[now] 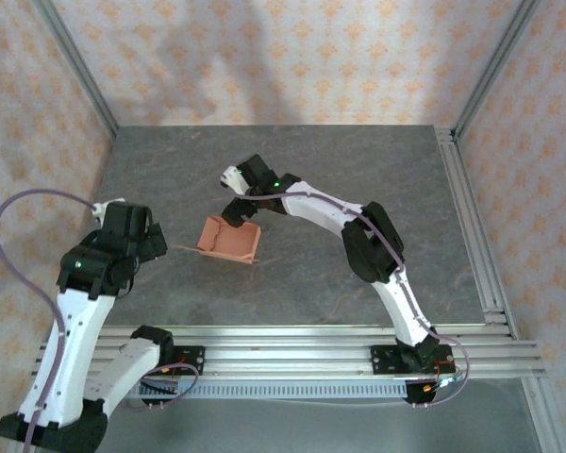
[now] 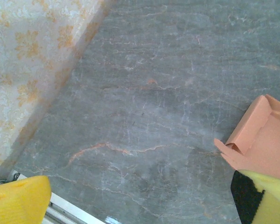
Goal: Fold the paper box
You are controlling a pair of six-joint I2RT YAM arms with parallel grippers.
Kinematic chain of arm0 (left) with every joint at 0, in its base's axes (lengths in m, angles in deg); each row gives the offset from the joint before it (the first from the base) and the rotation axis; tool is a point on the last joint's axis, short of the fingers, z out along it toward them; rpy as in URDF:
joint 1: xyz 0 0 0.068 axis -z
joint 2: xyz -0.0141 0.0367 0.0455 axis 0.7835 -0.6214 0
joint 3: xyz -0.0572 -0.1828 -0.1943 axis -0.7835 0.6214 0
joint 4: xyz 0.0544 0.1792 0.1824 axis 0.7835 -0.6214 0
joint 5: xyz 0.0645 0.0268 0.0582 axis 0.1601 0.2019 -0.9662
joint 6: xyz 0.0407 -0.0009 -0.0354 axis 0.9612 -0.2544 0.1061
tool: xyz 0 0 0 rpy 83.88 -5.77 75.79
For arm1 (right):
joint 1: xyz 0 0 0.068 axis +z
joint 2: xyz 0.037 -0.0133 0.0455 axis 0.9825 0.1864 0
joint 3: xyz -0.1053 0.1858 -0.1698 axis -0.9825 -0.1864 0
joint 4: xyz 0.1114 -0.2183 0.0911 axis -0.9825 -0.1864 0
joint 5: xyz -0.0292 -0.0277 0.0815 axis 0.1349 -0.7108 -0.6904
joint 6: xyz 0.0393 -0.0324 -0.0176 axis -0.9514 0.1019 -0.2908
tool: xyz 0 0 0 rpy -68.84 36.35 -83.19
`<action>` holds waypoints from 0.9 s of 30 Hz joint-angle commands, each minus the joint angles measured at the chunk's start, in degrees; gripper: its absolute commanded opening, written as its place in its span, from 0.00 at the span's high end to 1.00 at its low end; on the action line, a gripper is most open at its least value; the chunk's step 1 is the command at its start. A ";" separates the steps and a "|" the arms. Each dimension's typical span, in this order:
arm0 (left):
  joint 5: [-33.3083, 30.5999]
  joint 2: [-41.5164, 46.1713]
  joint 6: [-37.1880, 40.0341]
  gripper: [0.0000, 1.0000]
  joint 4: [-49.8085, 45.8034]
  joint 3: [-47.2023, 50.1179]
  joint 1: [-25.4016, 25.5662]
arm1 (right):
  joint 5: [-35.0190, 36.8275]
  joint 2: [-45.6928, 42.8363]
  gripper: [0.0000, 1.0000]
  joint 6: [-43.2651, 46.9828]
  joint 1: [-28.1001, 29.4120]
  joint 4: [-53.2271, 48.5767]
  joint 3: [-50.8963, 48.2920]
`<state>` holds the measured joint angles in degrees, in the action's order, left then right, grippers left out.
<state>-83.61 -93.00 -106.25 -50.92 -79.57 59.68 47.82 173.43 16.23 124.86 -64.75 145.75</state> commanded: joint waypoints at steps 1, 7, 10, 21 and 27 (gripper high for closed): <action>-1.84 -0.52 -1.55 0.00 1.63 0.79 -0.35 | -1.03 3.67 0.00 1.24 0.39 -5.35 4.71; -0.53 0.67 -0.95 0.00 3.63 1.58 -0.34 | 9.09 10.59 0.00 -1.87 0.23 -11.07 14.57; 1.36 1.70 -0.01 0.00 5.86 2.56 -0.36 | 13.03 10.20 0.00 -5.33 -1.02 -11.12 14.70; 10.01 -6.62 0.98 0.00 11.33 3.18 -0.28 | 21.49 -3.84 0.00 -16.97 -8.49 -4.24 -5.54; 12.62 -9.96 0.51 0.00 15.30 3.16 -0.24 | 17.16 -16.07 0.00 -18.98 -11.38 1.99 -24.02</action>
<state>-72.90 -102.58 -106.11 -39.10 -76.57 59.68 65.94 163.22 -0.88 113.25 -66.43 126.98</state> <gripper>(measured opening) 0.998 0.998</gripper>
